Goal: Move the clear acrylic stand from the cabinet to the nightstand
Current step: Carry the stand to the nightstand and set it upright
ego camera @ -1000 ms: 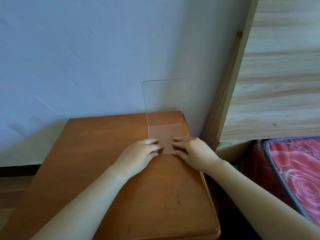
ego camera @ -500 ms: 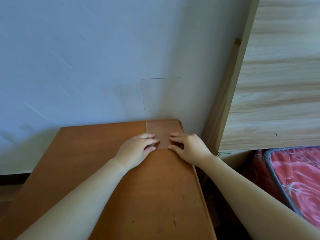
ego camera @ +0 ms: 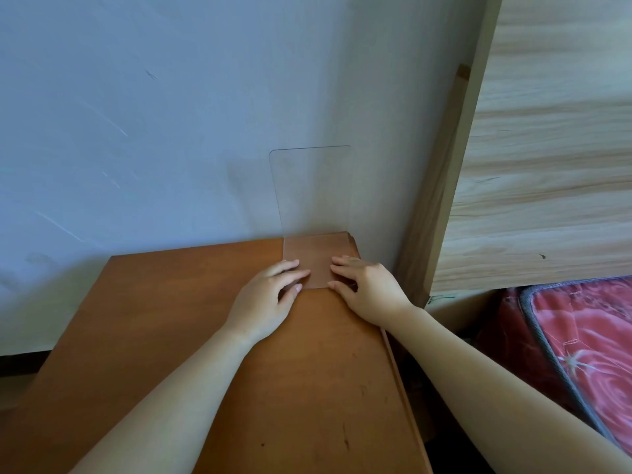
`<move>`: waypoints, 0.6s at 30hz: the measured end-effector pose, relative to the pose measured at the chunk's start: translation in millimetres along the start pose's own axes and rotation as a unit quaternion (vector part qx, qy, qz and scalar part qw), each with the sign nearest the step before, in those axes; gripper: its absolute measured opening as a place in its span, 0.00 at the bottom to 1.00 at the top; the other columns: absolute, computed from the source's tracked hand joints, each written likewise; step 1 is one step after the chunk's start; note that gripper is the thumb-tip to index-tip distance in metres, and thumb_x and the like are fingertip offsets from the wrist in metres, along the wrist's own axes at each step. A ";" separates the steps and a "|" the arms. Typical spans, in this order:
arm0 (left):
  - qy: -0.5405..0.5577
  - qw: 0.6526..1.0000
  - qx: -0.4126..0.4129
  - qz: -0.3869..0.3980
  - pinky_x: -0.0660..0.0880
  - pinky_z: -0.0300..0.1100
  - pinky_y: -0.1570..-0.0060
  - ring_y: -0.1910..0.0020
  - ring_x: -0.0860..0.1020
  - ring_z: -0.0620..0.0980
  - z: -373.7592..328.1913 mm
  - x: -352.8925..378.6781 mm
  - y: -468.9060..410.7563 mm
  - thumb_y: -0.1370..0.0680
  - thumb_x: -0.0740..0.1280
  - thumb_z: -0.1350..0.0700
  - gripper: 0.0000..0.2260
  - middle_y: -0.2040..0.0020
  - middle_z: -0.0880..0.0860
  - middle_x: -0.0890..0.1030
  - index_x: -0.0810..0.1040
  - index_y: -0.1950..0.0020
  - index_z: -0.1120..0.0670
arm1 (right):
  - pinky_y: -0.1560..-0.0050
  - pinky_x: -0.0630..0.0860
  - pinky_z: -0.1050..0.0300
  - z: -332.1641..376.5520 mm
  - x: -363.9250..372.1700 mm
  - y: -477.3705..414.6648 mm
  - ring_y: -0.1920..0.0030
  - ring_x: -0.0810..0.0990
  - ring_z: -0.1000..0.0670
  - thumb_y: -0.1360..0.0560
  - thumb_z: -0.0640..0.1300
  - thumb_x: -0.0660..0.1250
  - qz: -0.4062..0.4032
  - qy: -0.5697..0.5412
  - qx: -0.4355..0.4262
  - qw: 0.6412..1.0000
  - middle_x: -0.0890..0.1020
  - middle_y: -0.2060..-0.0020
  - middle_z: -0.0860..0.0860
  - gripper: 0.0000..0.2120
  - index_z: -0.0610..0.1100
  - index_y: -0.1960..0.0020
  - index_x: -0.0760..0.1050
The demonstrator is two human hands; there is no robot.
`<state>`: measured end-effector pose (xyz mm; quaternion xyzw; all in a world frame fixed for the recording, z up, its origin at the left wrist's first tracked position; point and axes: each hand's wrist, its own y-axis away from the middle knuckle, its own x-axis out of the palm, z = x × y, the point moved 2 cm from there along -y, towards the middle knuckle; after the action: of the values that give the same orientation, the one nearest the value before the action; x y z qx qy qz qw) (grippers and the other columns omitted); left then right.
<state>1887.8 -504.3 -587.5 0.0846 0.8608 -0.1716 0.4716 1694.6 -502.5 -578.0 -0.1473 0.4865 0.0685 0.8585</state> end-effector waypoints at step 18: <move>-0.052 0.999 -0.003 -0.004 0.60 0.39 0.35 0.29 0.60 0.43 -3.4 5.3 -10.4 0.21 0.57 0.51 0.16 0.29 0.43 0.66 0.70 0.33 0.43 | 0.33 0.61 0.58 3.7 4.5 -9.5 0.29 0.64 0.51 0.21 0.46 0.59 -0.015 0.022 -0.001 1.000 0.70 0.31 0.49 0.18 0.43 0.33 0.70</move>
<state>1879.0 -512.7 -588.0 0.0707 0.8362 -0.1747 0.5150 1702.4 -510.4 -578.3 -0.1568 0.5028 0.0531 0.8484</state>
